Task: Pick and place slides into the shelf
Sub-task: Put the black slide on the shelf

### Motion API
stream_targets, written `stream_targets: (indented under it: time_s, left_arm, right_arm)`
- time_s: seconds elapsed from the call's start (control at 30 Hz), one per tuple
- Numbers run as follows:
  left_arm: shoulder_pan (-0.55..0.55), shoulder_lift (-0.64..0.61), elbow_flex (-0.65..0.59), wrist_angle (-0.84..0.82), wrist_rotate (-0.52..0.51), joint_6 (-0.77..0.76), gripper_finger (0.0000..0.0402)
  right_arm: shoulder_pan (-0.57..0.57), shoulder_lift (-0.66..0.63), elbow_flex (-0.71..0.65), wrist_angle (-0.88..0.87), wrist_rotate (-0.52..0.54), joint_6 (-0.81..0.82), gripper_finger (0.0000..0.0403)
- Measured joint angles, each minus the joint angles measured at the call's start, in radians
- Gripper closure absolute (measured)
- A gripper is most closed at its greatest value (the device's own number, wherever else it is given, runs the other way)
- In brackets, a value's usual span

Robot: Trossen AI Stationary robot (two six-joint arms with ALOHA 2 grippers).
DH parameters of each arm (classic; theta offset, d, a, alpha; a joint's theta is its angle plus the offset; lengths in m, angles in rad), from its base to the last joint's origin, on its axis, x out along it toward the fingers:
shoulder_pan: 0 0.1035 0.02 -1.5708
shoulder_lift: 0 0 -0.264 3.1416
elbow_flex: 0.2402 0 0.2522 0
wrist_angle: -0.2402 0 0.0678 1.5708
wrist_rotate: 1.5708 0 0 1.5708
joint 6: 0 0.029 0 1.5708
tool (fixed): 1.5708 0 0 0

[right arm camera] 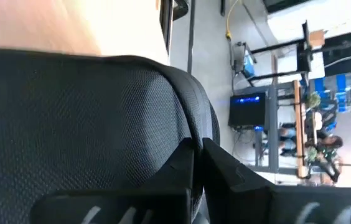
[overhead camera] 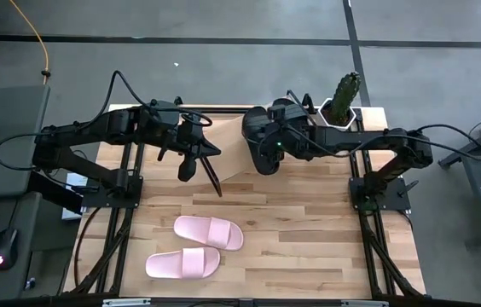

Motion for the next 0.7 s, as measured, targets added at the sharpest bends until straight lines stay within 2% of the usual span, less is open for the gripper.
stream_targets:
  time_s: [0.13,0.27,0.5,0.7]
  left_arm:
    - [0.0,0.0,0.0,0.0,0.0,0.0,0.0401]
    - [0.0,0.0,0.0,0.001,-0.001,0.002,0.0401]
    - [0.0,0.0,0.0,0.005,-0.011,0.023,0.0401]
    - [0.0,0.0,0.0,0.007,-0.011,0.023,0.0401]
  right_arm:
    - [-0.039,-0.038,-0.141,0.135,0.026,-0.072,0.0403]
    - [-0.076,-0.086,-0.212,0.235,-0.076,-0.092,0.0403]
    - [-0.113,-0.137,-0.225,0.228,-0.177,-0.101,0.0403]
    - [-0.122,-0.151,-0.225,0.166,-0.188,-0.095,0.0403]
